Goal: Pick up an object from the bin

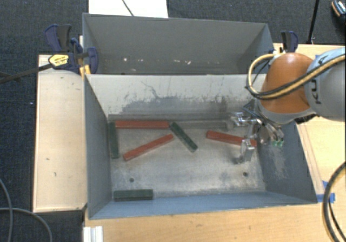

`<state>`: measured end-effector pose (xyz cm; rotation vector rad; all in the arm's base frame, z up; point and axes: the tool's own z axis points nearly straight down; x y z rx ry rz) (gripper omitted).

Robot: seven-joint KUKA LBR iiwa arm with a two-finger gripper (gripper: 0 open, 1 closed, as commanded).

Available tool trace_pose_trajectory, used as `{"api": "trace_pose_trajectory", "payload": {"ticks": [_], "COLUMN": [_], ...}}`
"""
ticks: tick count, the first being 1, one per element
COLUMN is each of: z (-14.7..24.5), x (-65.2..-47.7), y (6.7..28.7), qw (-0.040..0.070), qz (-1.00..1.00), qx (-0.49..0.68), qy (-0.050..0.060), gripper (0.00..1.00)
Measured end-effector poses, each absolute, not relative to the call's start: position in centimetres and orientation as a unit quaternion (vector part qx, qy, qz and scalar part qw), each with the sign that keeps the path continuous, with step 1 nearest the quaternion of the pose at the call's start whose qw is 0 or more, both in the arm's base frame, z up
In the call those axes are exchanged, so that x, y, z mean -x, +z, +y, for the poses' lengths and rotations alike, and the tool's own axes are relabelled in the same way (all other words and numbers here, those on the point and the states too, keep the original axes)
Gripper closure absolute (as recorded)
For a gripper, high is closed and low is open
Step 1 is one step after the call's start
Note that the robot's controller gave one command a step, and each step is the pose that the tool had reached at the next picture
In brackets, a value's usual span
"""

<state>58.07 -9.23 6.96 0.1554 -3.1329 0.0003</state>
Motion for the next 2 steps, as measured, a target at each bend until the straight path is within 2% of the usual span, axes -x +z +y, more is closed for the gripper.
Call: {"api": "trace_pose_trajectory", "payload": {"ticks": [1, 2], "z": [-9.0, -8.7], "x": [-58.3, -54.6], "y": [7.4, 11.2], "qw": [-0.001, 0.0], "qz": [-0.999, -0.991], "qx": [-0.051, -0.135], "qy": [0.0, 0.0], "gripper": [1.0, 1.0]}}
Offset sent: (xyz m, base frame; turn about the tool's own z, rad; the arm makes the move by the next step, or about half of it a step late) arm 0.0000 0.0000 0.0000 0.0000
